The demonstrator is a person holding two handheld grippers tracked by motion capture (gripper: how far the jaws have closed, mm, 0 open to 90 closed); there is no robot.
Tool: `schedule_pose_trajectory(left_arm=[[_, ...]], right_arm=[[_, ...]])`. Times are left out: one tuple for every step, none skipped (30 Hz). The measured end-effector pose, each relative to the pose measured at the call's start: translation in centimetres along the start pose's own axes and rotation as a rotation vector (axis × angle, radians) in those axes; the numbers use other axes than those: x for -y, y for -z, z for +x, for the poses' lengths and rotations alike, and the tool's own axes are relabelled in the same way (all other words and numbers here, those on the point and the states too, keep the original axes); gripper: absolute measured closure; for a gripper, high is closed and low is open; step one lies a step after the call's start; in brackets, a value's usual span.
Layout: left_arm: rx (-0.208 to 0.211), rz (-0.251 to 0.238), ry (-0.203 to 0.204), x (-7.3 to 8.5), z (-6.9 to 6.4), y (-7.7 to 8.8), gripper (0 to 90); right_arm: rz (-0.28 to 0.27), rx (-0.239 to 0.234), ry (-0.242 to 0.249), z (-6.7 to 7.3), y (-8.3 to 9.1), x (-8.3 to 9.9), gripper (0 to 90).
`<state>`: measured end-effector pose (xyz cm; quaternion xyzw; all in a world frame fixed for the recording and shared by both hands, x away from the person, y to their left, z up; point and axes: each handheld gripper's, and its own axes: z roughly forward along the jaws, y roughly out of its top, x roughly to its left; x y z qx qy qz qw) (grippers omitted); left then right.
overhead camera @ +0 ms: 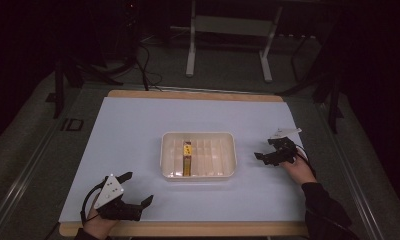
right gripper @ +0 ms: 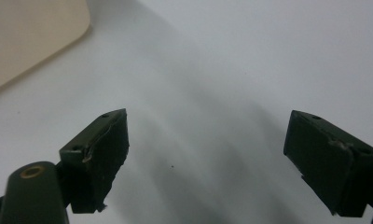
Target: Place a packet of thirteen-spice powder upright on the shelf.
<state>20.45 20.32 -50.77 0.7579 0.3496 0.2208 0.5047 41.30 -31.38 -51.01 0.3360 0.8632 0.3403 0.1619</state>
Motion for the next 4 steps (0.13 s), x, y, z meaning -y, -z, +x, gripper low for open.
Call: schedule_pose_trajectory(left_arm=[[0.001, 0.000, -0.001, 0.00, 0.00, 0.00, 0.0], [0.002, 0.000, -0.001, 0.00, 0.00, 0.00, 0.0], [0.002, -0.001, -0.001, 0.00, 0.01, 0.00, 0.0], [0.002, -0.002, -0.002, -0.01, 0.01, -0.01, 0.0]], right_arm=[[-0.006, 0.000, -0.003, -0.06, 0.00, 0.05, 13.9], [-0.007, -0.003, -0.009, -0.11, 0.00, 0.11, 13.9], [-0.009, -0.002, -0.010, -0.10, 0.00, 0.16, 13.9], [-0.011, -0.001, -0.009, -0.11, -0.03, 0.21, 13.9]])
